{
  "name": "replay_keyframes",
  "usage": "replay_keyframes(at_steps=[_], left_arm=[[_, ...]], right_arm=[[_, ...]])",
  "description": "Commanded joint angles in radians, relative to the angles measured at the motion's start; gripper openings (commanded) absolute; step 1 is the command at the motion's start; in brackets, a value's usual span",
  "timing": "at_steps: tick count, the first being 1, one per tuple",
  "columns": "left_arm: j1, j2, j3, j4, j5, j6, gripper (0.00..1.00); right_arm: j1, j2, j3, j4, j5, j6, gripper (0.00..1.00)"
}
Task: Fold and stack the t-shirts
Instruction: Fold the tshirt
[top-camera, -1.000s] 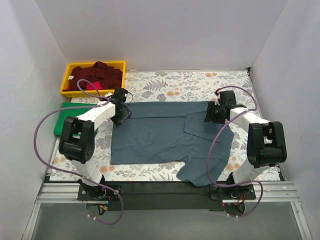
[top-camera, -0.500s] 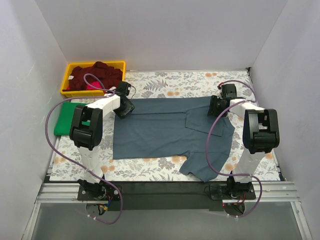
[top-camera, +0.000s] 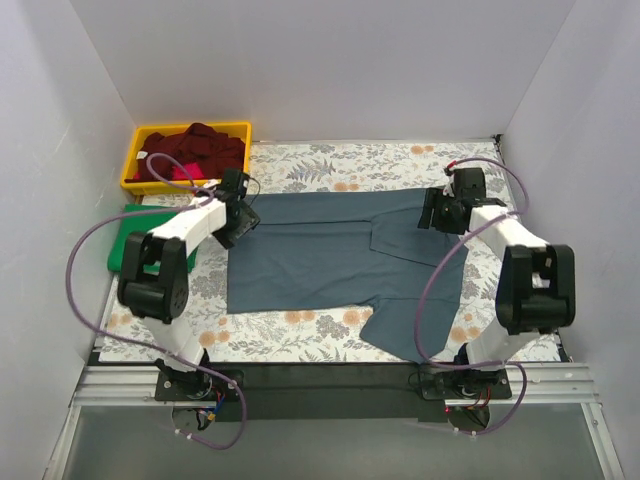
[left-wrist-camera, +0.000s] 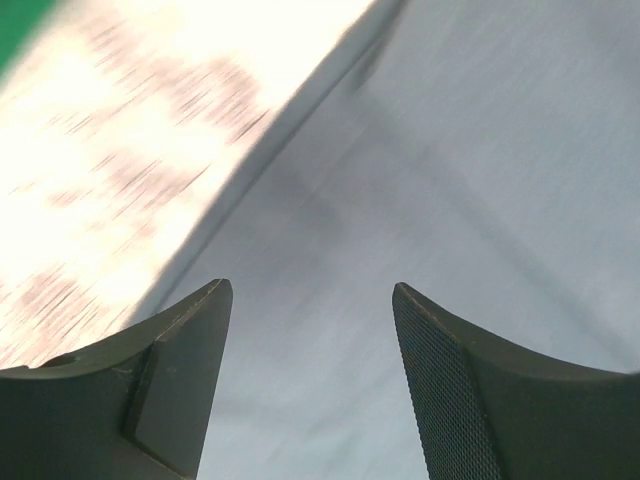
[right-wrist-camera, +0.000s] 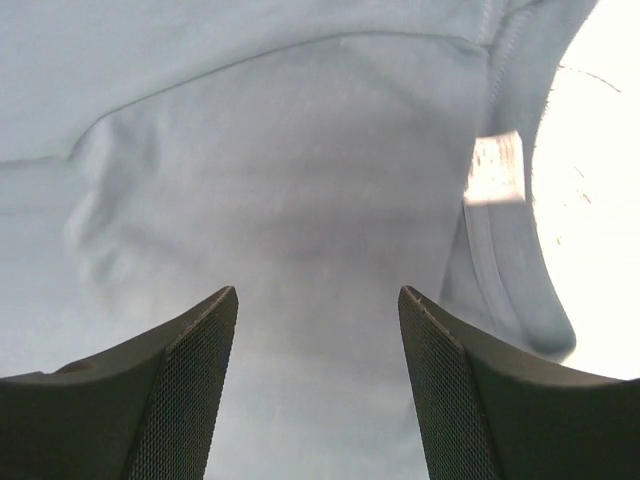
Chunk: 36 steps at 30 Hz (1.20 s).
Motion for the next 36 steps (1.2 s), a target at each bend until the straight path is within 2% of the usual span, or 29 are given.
replay_keyframes(at_steps=[1, 5, 11, 17, 25, 31, 34, 35, 36], left_arm=[[-0.025, -0.245, -0.137, -0.101, -0.081, -0.039, 0.65], [-0.057, -0.439, -0.315, -0.181, -0.072, -0.082, 0.64], [-0.120, -0.569, -0.518, -0.279, -0.075, -0.232, 0.64], [-0.128, -0.561, -0.559, -0.268, -0.061, -0.292, 0.60], [-0.131, -0.531, -0.599, -0.202, -0.041, -0.298, 0.52], [-0.143, -0.492, -0.645, -0.173, -0.027, -0.315, 0.52], [-0.143, -0.486, -0.657, -0.167, -0.029, -0.324, 0.39], [-0.143, -0.486, -0.662, -0.167, -0.029, -0.326, 0.28], [-0.144, -0.489, -0.662, -0.167, -0.029, -0.326, 0.22]], right_arm=[[0.012, -0.167, -0.068, -0.079, 0.004, 0.002, 0.73], [0.037, -0.282, -0.148, -0.143, 0.008, -0.002, 0.74], [0.083, -0.432, -0.241, -0.173, 0.010, 0.010, 0.74], [0.091, -0.463, -0.264, -0.174, 0.011, 0.005, 0.74], [0.092, -0.469, -0.292, -0.170, 0.025, 0.002, 0.73], [0.091, -0.471, -0.303, -0.170, 0.051, 0.001, 0.73], [0.092, -0.468, -0.306, -0.171, 0.095, 0.001, 0.71], [0.091, -0.472, -0.312, -0.174, 0.114, 0.005, 0.72], [0.091, -0.481, -0.318, -0.173, 0.145, 0.009, 0.71]])
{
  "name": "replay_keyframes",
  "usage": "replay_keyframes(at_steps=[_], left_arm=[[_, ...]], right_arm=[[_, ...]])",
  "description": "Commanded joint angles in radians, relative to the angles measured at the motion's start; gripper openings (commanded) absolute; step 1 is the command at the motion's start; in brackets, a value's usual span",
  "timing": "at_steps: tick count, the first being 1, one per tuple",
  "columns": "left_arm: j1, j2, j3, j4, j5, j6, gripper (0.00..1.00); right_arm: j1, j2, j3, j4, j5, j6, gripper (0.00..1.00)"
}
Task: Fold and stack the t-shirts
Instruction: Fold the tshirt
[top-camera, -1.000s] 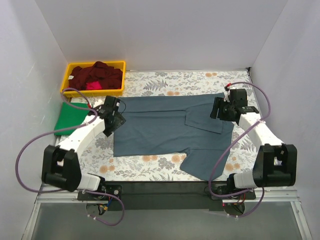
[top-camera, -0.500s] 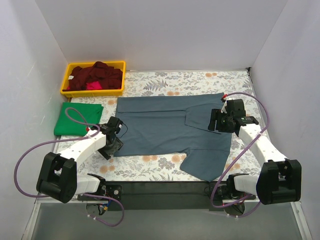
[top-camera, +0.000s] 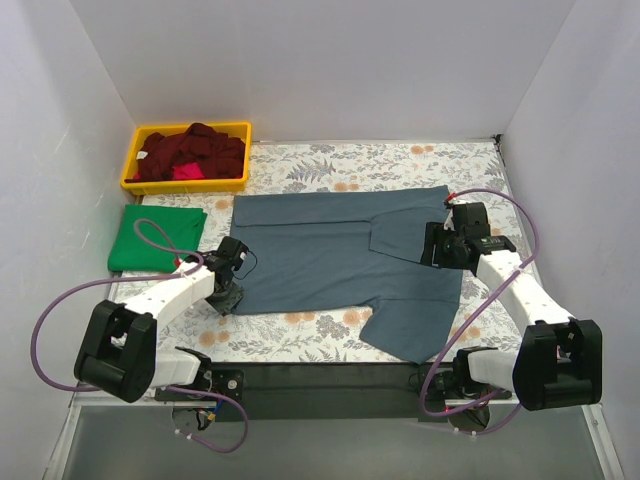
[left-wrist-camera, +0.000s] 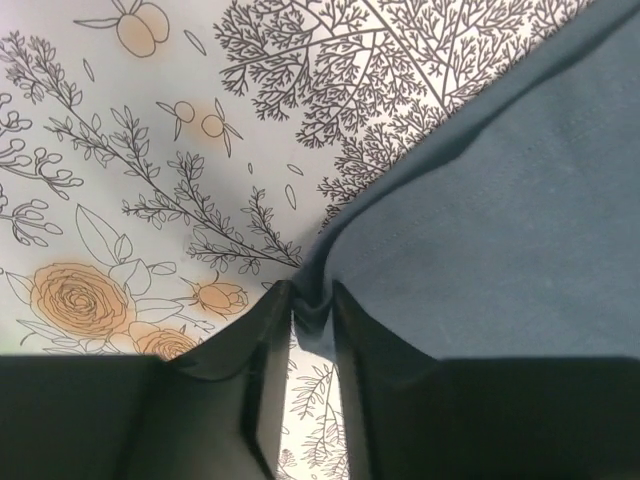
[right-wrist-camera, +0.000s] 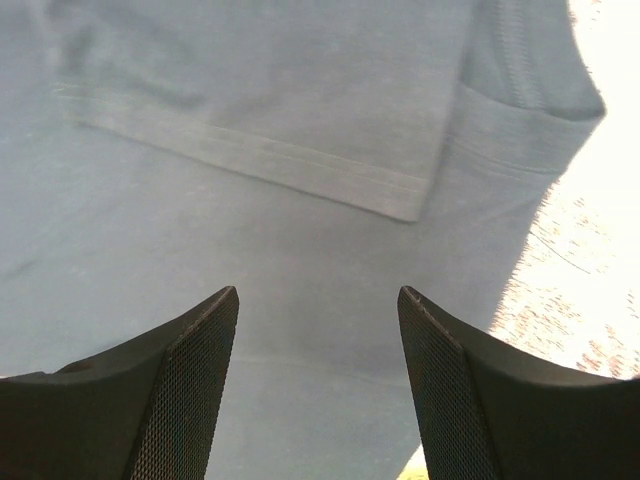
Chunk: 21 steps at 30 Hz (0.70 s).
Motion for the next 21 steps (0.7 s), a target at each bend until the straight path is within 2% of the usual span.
replay_keyframes(at_steps=[1, 2, 3, 5, 9, 10, 12, 17, 19, 21], left_arm=[[-0.006, 0.022, -0.054, 0.025, 0.005, -0.026, 0.19], [-0.006, 0.009, -0.057, 0.026, 0.004, -0.023, 0.16], [-0.006, 0.002, -0.058, 0.028, 0.001, -0.020, 0.07], [-0.006, -0.026, -0.061, 0.028, -0.007, -0.012, 0.01], [-0.006, -0.083, -0.047, 0.019, -0.039, 0.017, 0.00], [-0.006, -0.105, -0.047, 0.023, -0.053, 0.023, 0.00], [-0.006, -0.121, -0.044, 0.033, -0.062, 0.046, 0.00], [-0.006, -0.159, -0.058, 0.059, -0.076, 0.072, 0.00], [-0.006, -0.179, -0.067, 0.062, -0.082, 0.074, 0.00], [-0.006, -0.193, -0.072, 0.071, -0.074, 0.078, 0.00]], right_arm=[[0.000, -0.037, -0.028, 0.001, 0.089, 0.010, 0.72], [0.000, -0.040, -0.034, 0.001, 0.092, 0.016, 0.71], [-0.003, -0.043, -0.047, 0.001, 0.098, 0.028, 0.71], [-0.009, -0.047, -0.056, -0.005, 0.108, 0.037, 0.73], [-0.040, -0.072, -0.077, -0.066, 0.169, 0.094, 0.89], [-0.048, -0.078, -0.085, -0.083, 0.172, 0.112, 0.89], [-0.074, -0.083, -0.093, -0.105, 0.187, 0.125, 0.85], [-0.126, -0.086, -0.126, -0.137, 0.187, 0.143, 0.65], [-0.181, -0.083, -0.163, -0.128, 0.137, 0.148, 0.56], [-0.242, -0.072, -0.183, -0.092, 0.042, 0.152, 0.55]])
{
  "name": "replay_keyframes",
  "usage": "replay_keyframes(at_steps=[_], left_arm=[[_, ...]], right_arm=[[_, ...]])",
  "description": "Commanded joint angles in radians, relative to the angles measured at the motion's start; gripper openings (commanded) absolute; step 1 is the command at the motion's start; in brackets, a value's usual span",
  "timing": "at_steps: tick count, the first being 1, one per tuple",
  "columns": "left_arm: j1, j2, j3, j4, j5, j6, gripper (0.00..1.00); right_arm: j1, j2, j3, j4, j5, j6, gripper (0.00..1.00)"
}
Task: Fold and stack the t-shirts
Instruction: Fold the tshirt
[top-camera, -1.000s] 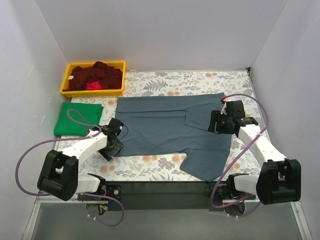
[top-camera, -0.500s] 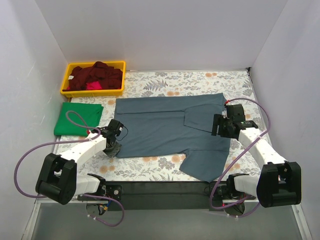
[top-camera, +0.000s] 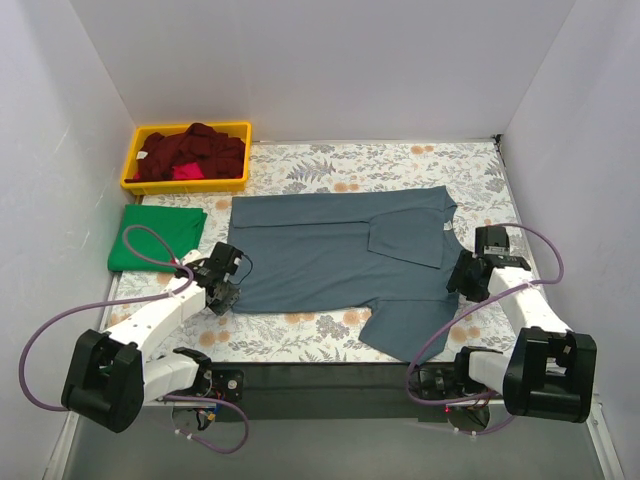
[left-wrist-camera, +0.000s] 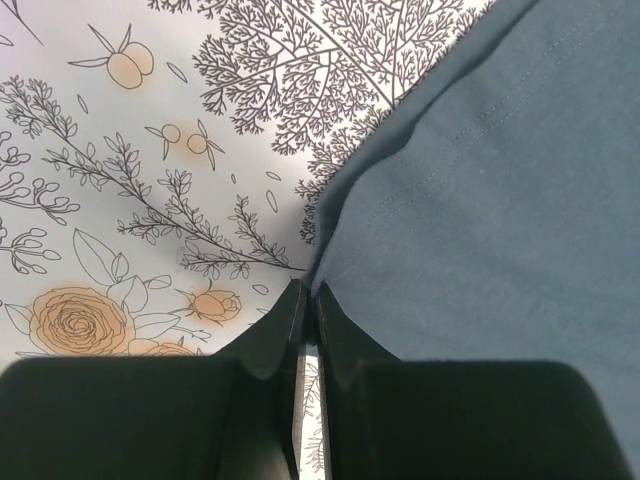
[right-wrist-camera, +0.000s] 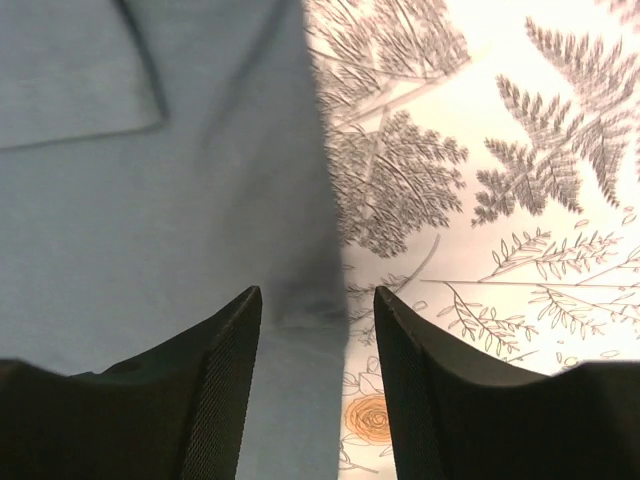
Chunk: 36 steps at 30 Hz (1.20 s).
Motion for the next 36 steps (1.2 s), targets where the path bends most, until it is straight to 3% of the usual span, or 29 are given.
replay_keyframes(at_steps=[1, 6, 18, 24, 27, 28, 30, 36], left_arm=[[-0.002, -0.048, -0.014, 0.024, -0.040, 0.015, 0.00], [-0.002, -0.055, -0.014, 0.019, -0.040, 0.013, 0.00], [-0.002, -0.076, -0.011, 0.002, -0.047, 0.002, 0.00], [-0.002, -0.093, 0.011, -0.039, -0.063, -0.005, 0.00], [0.000, -0.102, 0.012, -0.042, -0.060, -0.010, 0.00], [0.000, -0.101, 0.014, -0.045, -0.057, -0.011, 0.00], [0.000, -0.102, 0.023, -0.058, -0.054, -0.011, 0.00], [-0.002, -0.165, 0.092, -0.147, -0.059, 0.016, 0.00]], right_arm=[[-0.086, -0.005, -0.042, 0.023, -0.126, 0.027, 0.54], [-0.160, -0.011, -0.098, 0.070, -0.231, 0.038, 0.51], [-0.174, -0.009, -0.144, 0.081, -0.274, 0.061, 0.47], [-0.177, -0.017, -0.109, 0.017, -0.254, 0.081, 0.37], [-0.181, -0.022, -0.097, -0.008, -0.248, 0.078, 0.20], [-0.183, -0.025, -0.094, -0.012, -0.246, 0.076, 0.09], [-0.186, -0.043, -0.080, -0.029, -0.240, 0.074, 0.03], [-0.191, -0.127, -0.002, -0.138, -0.217, 0.041, 0.01]])
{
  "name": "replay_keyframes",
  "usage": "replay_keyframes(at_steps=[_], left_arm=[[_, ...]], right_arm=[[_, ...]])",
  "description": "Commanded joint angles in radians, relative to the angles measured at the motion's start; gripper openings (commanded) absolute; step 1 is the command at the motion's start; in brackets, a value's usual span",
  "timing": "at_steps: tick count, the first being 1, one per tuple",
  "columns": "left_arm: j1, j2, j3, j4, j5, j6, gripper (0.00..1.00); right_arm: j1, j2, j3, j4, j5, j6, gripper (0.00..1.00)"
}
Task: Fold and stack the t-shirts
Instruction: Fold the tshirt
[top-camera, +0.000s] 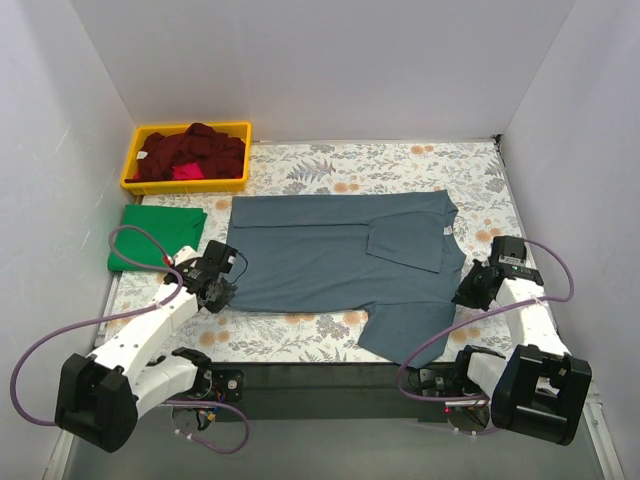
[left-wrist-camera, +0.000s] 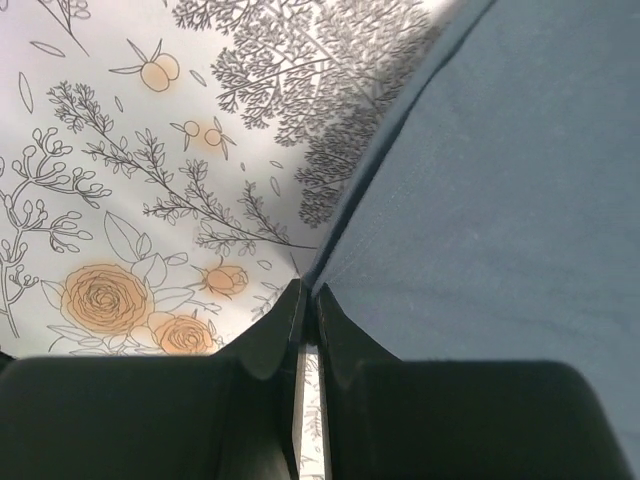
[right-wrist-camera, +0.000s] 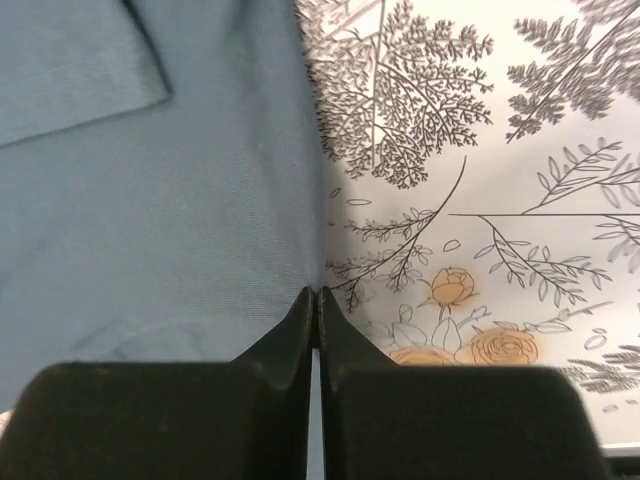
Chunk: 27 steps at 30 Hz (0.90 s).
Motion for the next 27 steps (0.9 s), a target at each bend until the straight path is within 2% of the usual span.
replay_keyframes(at_steps=[1, 5, 13, 27], left_arm=[[-0.002, -0.069, 0.068, -0.067, -0.044, 0.019, 0.00], [0.013, -0.069, 0.093, -0.055, -0.053, 0.045, 0.00], [0.107, 0.052, 0.174, 0.038, -0.038, 0.146, 0.00], [0.196, 0.342, 0.320, 0.221, 0.002, 0.252, 0.00]], right_arm=[[-0.009, -0.052, 0.093, -0.085, 0.030, -0.035, 0.01], [-0.010, -0.045, 0.144, -0.091, 0.028, -0.040, 0.01], [-0.009, 0.069, 0.237, -0.065, -0.001, -0.071, 0.01], [0.010, 0.392, 0.512, 0.001, -0.105, -0.084, 0.01]])
